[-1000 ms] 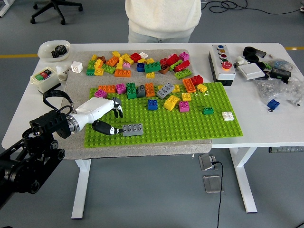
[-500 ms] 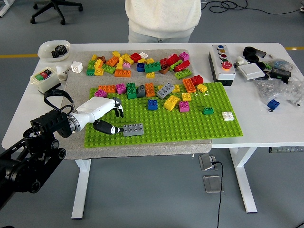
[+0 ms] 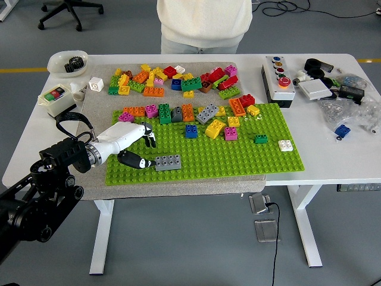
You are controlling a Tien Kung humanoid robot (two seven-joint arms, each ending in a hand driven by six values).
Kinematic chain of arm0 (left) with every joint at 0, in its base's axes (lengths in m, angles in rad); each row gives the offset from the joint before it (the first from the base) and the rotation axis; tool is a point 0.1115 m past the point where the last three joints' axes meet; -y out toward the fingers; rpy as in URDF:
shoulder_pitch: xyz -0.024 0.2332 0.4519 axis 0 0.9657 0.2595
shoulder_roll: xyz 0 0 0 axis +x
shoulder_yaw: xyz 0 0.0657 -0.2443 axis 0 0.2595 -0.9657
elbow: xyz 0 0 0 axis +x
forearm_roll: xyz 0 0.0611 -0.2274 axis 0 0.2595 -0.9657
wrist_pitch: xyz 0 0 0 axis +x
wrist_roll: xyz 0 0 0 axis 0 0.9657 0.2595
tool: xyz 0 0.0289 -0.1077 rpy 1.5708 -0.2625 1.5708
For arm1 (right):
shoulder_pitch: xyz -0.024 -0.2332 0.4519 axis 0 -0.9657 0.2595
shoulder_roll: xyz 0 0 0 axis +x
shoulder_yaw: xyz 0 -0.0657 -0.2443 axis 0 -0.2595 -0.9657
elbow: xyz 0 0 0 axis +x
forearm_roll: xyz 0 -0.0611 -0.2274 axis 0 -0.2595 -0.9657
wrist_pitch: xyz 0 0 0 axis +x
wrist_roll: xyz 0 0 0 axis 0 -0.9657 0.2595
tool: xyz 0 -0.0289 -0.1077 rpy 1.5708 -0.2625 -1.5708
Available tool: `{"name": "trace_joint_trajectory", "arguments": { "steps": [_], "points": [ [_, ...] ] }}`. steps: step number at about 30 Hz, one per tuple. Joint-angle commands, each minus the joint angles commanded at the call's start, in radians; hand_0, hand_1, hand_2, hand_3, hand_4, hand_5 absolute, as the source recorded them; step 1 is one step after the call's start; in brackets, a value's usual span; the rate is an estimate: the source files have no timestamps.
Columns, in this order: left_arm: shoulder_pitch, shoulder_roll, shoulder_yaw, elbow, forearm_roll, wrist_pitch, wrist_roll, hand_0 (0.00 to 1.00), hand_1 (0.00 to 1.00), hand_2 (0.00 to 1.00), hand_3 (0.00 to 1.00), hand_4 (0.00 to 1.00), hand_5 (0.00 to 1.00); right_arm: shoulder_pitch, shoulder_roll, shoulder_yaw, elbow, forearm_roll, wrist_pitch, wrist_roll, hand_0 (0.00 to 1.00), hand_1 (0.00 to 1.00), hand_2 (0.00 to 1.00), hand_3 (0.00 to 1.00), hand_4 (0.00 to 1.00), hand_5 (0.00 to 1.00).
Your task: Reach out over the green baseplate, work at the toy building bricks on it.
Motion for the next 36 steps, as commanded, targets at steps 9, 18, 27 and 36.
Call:
{"name": "trace_joint_trajectory", "arguments": {
  "steps": [9,18,27,36],
  "points": [
    [0.0,0.001,0.0,0.001,0.0,0.0,0.001,0.788,0.693,0.556,0.549,0.839,0.338,-0.001,0.0,0.0,0.0,-0.001,0.0,0.0,0.729,0.609,0.615,0.521,0.717,0.528],
    [0.002,0.021,-0.062,-0.042,0.0,-0.007,0.013,0.79,0.694,0.555,0.549,0.834,0.338,-0.005,0.0,0.003,0.0,-0.003,0.0,-0.001,0.73,0.609,0.617,0.521,0.717,0.527],
    [0.034,0.04,-0.071,-0.13,0.0,-0.047,0.02,0.791,0.693,0.555,0.544,0.839,0.338,-0.008,-0.001,0.004,0.0,-0.004,0.0,-0.001,0.73,0.609,0.616,0.52,0.716,0.527],
    [0.079,0.048,-0.046,-0.212,0.0,-0.075,0.021,0.819,0.71,0.597,0.562,0.886,0.379,-0.008,-0.001,0.005,0.0,-0.006,0.0,-0.001,0.73,0.609,0.616,0.52,0.716,0.527]
  ]
}}
